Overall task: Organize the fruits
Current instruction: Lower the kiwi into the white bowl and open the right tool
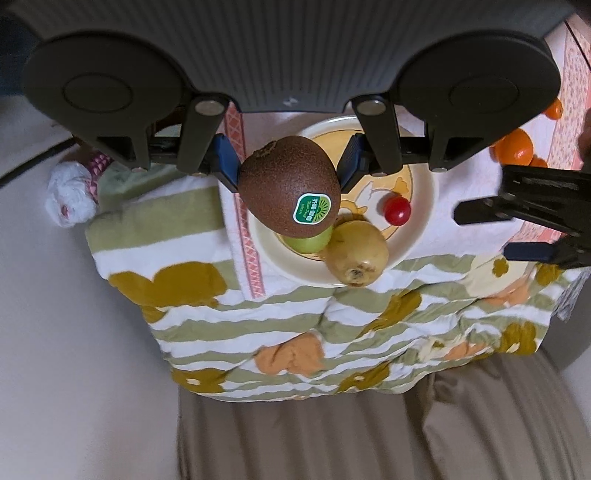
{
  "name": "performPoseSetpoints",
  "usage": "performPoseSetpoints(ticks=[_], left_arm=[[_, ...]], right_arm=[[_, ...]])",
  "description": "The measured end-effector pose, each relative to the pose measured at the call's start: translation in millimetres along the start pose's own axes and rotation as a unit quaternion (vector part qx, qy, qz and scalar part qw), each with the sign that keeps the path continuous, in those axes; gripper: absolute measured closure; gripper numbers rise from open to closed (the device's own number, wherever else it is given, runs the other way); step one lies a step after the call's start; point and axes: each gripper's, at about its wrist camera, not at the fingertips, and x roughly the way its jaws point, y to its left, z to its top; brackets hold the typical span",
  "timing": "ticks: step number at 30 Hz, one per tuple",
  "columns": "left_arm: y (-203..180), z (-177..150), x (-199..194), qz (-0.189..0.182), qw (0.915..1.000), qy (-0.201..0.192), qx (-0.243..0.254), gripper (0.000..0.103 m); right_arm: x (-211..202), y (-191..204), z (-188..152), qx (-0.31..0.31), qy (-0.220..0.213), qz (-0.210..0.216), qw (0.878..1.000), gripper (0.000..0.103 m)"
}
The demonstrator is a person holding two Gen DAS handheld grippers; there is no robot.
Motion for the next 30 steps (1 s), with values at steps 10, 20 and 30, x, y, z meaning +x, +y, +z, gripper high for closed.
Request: performPoseSetpoints(ticks=[10, 20, 30], left_arm=[[13.3, -18.9, -36.9, 0.039, 0.9978, -0.008, -0.054, 0.004], [32.3, -43.0, -52.2, 0.065, 0.9938, -0.002, -0.091, 0.004], [32.9, -52.8, -69.4, 0.07, 0.9915, -0.014, -0.108, 0.004]], right_arm=[[48.0, 26.2, 1.9, -0.052, 0.036, 0.024, 0.998, 0.031], [89.8, 37.1, -9.3, -0.073, 0.064, 0.026, 0.995, 0.031], [66.8, 45.1, -13.1, -0.113, 0.016, 0.017, 0.993, 0.0]])
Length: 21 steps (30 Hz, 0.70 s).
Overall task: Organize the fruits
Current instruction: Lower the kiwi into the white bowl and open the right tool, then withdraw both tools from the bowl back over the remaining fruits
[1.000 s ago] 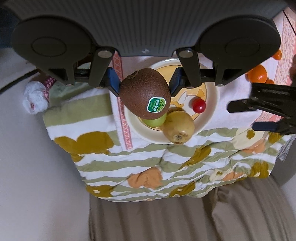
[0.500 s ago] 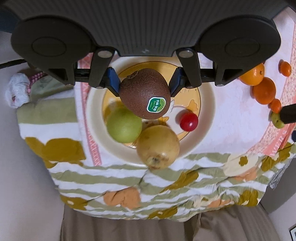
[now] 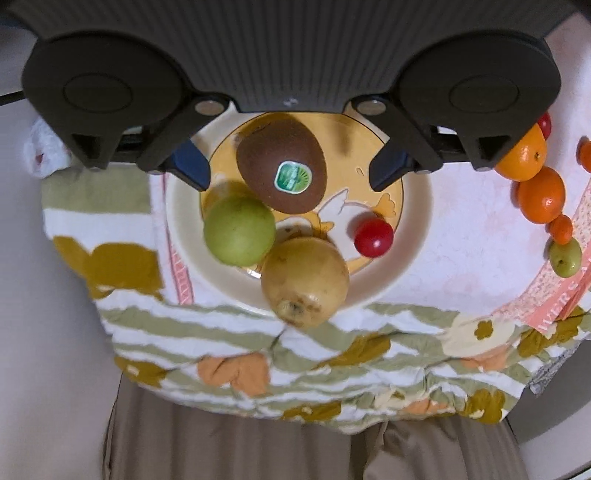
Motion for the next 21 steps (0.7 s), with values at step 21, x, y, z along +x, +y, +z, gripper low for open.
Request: performPoseSetpoints(ticks=[21], left_arm=[[-8.6, -30.9, -109.2, 0.068, 0.9935, -0.09, -0.016, 0.004]], right_arm=[[-129.7, 8.9, -5.6, -0.01, -0.069, 0.015, 0.997, 0.0]])
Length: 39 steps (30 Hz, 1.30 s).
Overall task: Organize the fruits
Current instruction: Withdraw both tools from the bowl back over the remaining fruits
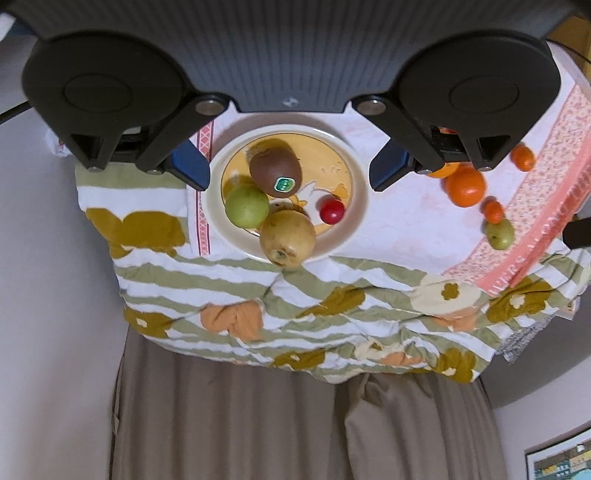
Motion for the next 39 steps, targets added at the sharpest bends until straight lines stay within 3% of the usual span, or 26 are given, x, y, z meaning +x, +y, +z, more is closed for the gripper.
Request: performPoseSetpoints(ticks=[9, 14, 21, 28, 39], left_arm=[[34.9, -24.3, -41.1, 0.049, 0.9987, -0.004, -0.017, 0.004], [59.3, -37.7, -46.3, 0.045, 0.9987, -0.002, -0.023, 0.004], [92.8, -52.1, -37.4, 0.003, 0.9999, 0.012, 0.001, 0.004], [121.7, -65.6, -16.1, -0.045, 0.9981, 0.022, 0.034, 0.004], [161.0, -82.2, 40.5, -0.139, 0.9861, 0.065, 0.064, 0.006]], right_arm=[[-33.0, 25.0, -8.7, 0.023, -0.008, 0.027, 0.999, 0.0], [-37.6, 48.7, -16.9, 0.034, -0.005, 0.023, 0.999, 0.0], [-37.6, 93.6, -33.4, 0.039, -0.001, -0.015, 0.999, 0.0], [-25.2, 132.1, -43.5, 0.084, 0.01, -0.044, 0.995, 0.0], [17.1, 180.0, -52.7, 0.132, 0.047, -0.071, 0.988, 0.0]])
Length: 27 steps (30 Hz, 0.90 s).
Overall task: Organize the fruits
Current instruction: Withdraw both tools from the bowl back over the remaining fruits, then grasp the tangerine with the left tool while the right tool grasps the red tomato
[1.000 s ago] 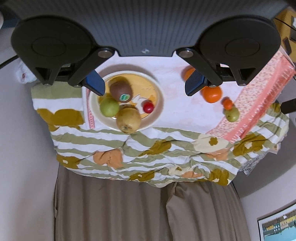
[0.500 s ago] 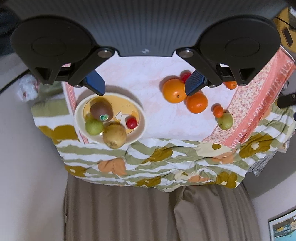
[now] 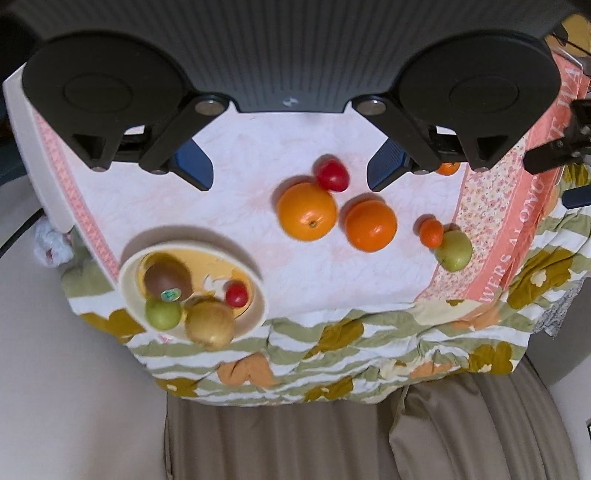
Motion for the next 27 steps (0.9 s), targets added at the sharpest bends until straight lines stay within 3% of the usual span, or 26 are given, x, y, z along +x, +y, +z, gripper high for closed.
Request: performPoseSetpoints(ticks=[5, 7, 11, 16, 20, 25, 27], left_arm=[[8.0, -5.0, 22.0, -0.026, 0.9993, 0.018, 0.018, 0.007], [7.8, -5.5, 31.5, -0.031, 0.9989, 0.028, 0.023, 0.016], [2.4, -9.9, 51.9, -0.037, 0.9976, 0.047, 0.034, 0.02], [-5.2, -13.8, 72.6, -0.039, 0.9957, 0.067, 0.05, 0.034], [-12.8, -15.6, 87.1, -0.047, 0.9943, 0.075, 0.06, 0.039], [-22.4, -19.4, 101.7, -0.056, 0.9912, 0.099, 0.068, 0.06], [-22.4, -20.7, 102.3, -0.052, 0.9912, 0.1, 0.07, 0.062]], right_arm=[[23.4, 21.5, -4.4, -0.006, 0.013, -0.006, 1.0, 0.0], [33.3, 27.5, -4.7, -0.001, 0.018, -0.002, 1.0, 0.0], [51.4, 34.6, -4.6, 0.001, 0.032, 0.003, 0.999, 0.004], [71.6, 33.3, -8.0, 0.016, 0.051, 0.003, 0.999, 0.012], [82.4, 28.9, -11.8, 0.025, 0.064, -0.001, 0.998, 0.016], [90.9, 25.4, -13.1, 0.037, 0.074, 0.004, 0.997, 0.024], [93.5, 26.0, -12.6, 0.037, 0.077, 0.004, 0.996, 0.026]])
